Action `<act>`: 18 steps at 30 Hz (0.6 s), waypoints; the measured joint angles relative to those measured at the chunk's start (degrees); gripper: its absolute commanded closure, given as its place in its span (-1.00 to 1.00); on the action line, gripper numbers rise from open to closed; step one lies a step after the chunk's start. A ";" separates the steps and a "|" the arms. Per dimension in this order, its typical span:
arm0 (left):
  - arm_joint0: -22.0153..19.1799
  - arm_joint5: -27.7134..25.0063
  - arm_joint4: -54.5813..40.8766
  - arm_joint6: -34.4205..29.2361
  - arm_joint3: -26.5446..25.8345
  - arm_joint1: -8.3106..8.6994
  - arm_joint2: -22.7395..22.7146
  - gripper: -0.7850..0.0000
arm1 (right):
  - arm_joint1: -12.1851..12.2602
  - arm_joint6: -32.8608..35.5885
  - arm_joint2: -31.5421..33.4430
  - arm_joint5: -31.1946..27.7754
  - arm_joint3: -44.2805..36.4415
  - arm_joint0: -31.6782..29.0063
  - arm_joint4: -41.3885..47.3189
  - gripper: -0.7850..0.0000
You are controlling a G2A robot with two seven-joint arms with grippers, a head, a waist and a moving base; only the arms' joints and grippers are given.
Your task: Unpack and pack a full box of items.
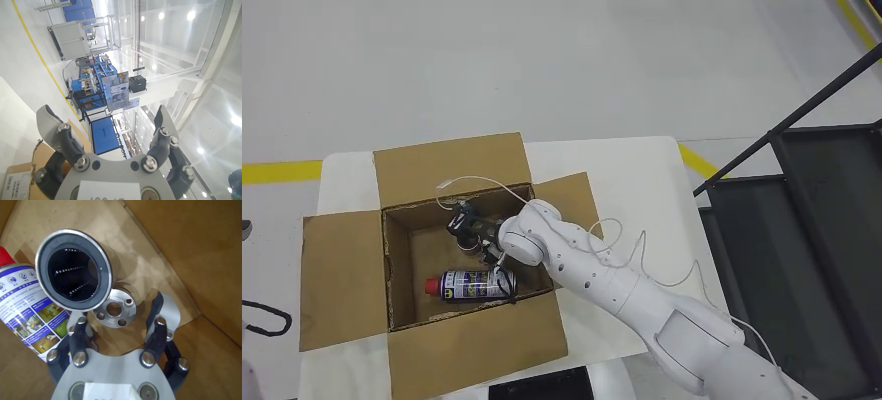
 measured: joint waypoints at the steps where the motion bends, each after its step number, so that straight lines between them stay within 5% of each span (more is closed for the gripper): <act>1: 0.00 0.00 0.00 0.00 0.00 0.00 0.00 -1.00 | -0.08 -0.05 -0.07 -0.02 0.19 0.08 0.07 -0.05; 13: 0.00 0.00 0.00 0.00 0.00 0.00 0.00 -1.00 | -0.30 0.08 0.54 -0.48 0.77 0.25 -0.17 0.91; 18: 0.00 0.00 0.00 0.00 0.00 0.00 0.00 -1.00 | 0.38 0.51 2.17 -0.54 -1.78 -0.90 -0.78 1.00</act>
